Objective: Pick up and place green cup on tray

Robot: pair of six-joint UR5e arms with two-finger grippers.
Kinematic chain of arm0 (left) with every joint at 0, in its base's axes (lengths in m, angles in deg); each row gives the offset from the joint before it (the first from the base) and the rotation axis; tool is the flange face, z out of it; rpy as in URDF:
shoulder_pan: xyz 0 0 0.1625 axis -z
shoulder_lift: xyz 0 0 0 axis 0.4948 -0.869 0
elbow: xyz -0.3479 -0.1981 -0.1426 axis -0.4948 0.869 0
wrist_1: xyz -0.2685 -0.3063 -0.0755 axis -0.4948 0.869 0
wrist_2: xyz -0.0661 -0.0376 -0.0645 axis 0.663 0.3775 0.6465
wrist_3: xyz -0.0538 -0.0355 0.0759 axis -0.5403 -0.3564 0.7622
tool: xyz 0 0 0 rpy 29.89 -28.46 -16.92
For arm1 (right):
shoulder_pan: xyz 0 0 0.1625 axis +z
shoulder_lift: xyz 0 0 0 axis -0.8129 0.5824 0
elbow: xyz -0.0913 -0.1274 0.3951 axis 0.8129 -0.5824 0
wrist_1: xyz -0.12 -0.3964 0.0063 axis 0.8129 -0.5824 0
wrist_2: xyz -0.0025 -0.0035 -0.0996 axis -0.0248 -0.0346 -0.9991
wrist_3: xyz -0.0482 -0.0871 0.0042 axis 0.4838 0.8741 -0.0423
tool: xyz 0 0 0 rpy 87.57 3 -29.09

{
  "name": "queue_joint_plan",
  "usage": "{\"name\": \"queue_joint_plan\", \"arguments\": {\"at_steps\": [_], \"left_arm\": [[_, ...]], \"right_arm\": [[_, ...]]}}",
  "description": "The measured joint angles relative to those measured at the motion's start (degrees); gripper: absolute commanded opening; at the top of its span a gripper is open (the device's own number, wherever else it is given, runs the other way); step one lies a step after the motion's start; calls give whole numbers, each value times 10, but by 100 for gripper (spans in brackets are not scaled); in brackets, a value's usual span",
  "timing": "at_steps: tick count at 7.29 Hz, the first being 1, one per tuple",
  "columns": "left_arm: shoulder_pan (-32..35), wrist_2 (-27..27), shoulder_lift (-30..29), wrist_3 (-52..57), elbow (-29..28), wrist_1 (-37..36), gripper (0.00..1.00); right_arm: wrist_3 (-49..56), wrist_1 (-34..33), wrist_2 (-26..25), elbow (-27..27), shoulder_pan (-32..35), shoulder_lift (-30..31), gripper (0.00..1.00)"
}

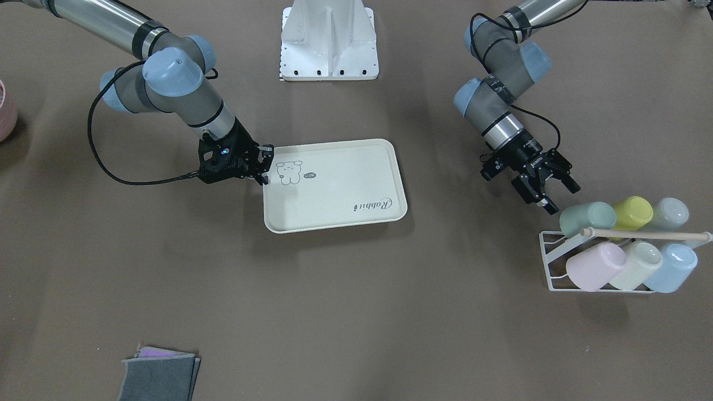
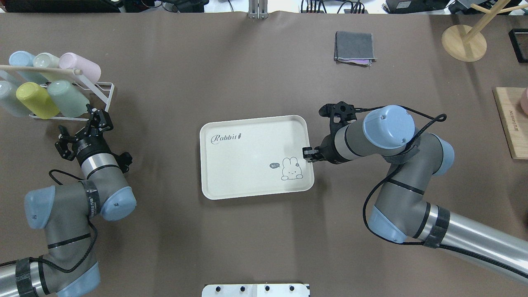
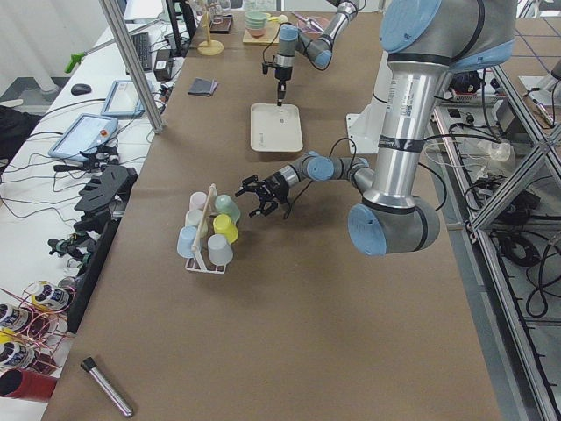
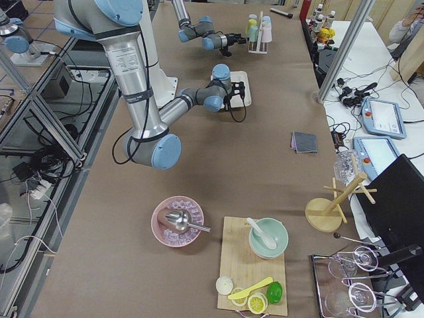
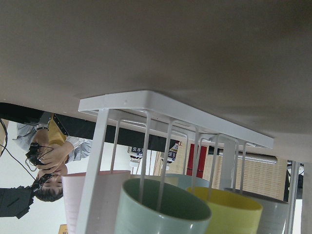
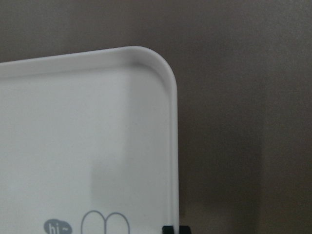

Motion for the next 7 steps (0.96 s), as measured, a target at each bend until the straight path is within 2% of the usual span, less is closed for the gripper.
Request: {"name": "queue_joint_plan", "arguments": {"at_steps": [3,5,6,7], "left_arm": [[14,0,0,58,-16,65,98],[23,0,1,81,-20,83,98],[25,0,1,87,-21,84,98],[28,0,1,91,-22,85,98]], "right_arm": [[0,1,0,-12,-1,-2,0],[0,1,-1,-14,-2,-3,0],[0,1,-2,-14,-2,-3,10],[-1,2,-2,-14,-2,-4,64]]}}
